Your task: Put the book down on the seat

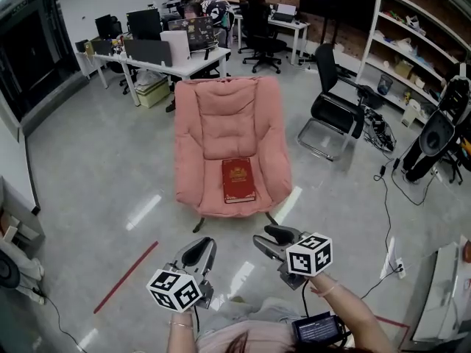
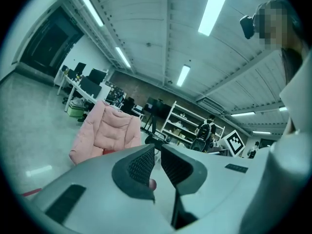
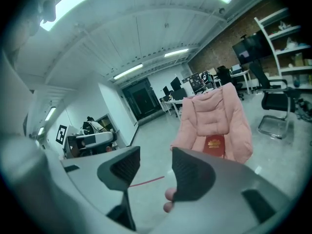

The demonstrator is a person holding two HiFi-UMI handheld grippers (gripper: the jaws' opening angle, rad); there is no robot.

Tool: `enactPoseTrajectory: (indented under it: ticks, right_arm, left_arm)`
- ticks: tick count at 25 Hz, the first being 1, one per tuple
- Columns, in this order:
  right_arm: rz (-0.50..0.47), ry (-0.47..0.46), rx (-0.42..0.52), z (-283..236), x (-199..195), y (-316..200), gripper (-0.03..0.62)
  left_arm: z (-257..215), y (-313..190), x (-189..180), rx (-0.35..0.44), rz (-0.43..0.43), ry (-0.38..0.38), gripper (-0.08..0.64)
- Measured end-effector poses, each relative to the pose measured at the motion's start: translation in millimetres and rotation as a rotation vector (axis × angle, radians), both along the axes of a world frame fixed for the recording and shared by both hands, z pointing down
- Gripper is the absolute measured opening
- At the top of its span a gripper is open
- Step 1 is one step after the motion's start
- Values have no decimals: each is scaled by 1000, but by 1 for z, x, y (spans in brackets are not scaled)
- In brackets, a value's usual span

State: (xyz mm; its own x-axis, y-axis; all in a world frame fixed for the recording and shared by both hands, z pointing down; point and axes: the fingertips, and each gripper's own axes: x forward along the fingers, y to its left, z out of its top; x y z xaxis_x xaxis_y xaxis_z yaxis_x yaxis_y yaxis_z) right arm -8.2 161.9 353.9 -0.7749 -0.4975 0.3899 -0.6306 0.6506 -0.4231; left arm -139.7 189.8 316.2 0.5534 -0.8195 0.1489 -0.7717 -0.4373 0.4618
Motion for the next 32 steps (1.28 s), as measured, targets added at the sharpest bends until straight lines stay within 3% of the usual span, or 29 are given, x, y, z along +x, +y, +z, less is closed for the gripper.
enactPoseTrajectory:
  ticks: [7,18,32]
  right_arm:
    - [-29,-31,13,-21,20,12,186]
    - [-86,-27,60,-39,79,42,152]
    - [-96,-26,108,-44,137,86,35]
  left_arm:
    - [-26,8,31,50,-42,-24,2]
    - [-41,41,100,44,-74,-36,-2]
    - [-48,93,155,45,-155,-60,-3]
